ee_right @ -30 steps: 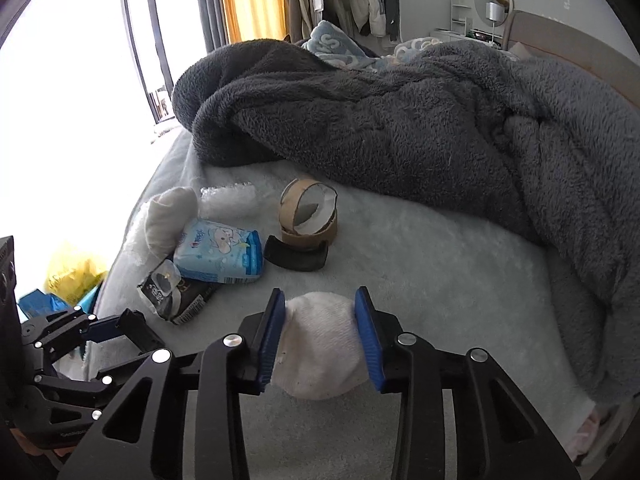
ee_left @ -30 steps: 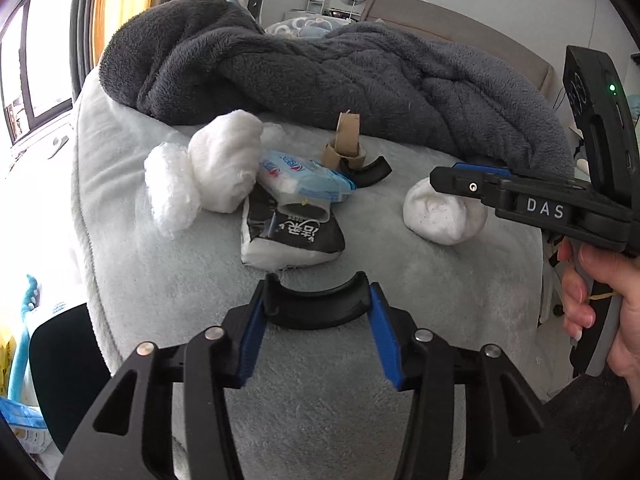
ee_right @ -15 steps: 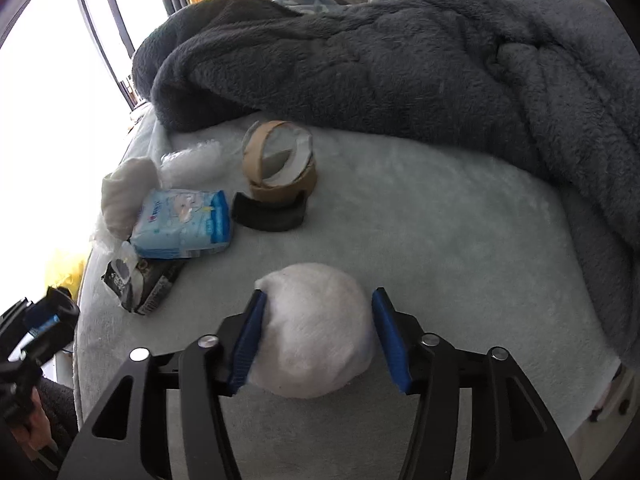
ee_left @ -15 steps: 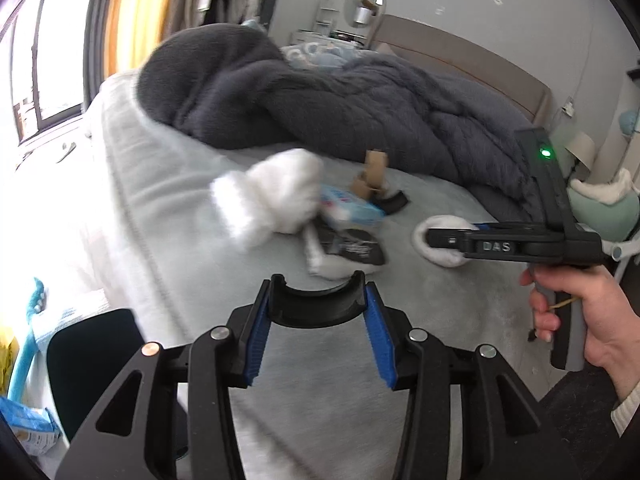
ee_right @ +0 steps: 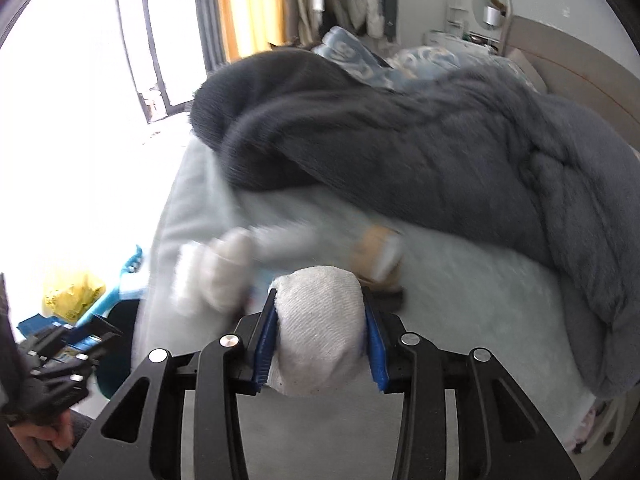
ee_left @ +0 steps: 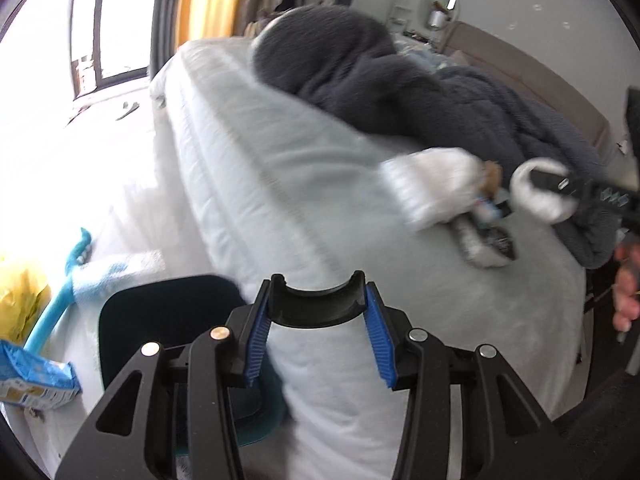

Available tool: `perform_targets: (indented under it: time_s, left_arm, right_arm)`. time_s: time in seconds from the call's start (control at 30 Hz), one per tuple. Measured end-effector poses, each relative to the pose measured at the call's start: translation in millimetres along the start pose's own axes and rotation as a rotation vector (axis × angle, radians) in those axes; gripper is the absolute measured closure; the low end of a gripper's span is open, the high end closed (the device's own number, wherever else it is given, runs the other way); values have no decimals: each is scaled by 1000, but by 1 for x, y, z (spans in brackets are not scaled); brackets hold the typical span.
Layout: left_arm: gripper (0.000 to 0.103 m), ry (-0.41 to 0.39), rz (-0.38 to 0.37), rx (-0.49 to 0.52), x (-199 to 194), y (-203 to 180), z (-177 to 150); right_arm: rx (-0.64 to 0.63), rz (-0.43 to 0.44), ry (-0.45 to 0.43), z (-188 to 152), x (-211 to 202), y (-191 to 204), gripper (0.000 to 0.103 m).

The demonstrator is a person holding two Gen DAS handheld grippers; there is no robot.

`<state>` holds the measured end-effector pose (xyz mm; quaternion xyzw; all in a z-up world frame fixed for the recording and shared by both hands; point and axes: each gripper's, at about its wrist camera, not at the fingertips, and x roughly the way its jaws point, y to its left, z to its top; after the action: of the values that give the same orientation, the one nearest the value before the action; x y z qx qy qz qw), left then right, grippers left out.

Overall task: Collect trash
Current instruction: 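Carry the tissue ball in the right tool over the teal bin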

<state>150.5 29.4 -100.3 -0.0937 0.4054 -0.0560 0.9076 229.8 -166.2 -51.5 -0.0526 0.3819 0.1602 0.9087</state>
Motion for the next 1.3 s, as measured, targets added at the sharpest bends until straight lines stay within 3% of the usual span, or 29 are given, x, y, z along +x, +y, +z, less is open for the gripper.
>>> perform_targets:
  time_s: [0.53, 0.83, 1.0, 1.3]
  left_arm:
    - [55, 258, 117, -151, 35, 106, -51]
    - [54, 363, 112, -286, 43, 157, -76]
    - [52, 377, 123, -307, 39, 168, -79]
    - [34, 330, 86, -308, 13, 186, -77]
  right_arm:
    - [-165, 230, -15, 24, 11, 148, 63]
    - [-201, 308, 89, 11, 47, 203, 63]
    - [-250, 316, 145, 1, 70, 232, 63]
    - [-276, 307, 248, -15, 111, 259, 63]
